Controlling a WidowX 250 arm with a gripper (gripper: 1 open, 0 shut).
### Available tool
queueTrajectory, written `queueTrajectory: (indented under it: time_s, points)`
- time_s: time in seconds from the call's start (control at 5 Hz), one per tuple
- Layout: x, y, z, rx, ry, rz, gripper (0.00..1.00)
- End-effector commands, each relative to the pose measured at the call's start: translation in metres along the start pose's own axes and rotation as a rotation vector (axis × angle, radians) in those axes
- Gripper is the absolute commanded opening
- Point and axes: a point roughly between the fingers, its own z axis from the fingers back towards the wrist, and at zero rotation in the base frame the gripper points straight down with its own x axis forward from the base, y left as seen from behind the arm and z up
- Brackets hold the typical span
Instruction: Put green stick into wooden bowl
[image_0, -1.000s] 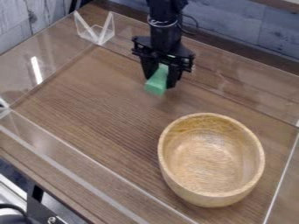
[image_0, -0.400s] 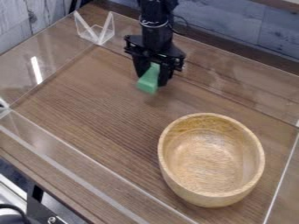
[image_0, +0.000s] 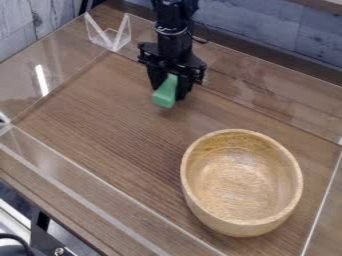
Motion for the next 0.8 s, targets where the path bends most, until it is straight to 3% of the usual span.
queueTrajectory:
  time_s: [0.0,0.6]
  points:
    - [0.0039,0.0060,0.0080,0.013,-0.030,0.005,0.00]
    - [-0.0022,0.0088,0.0067,0.014,-0.008,0.015,0.00]
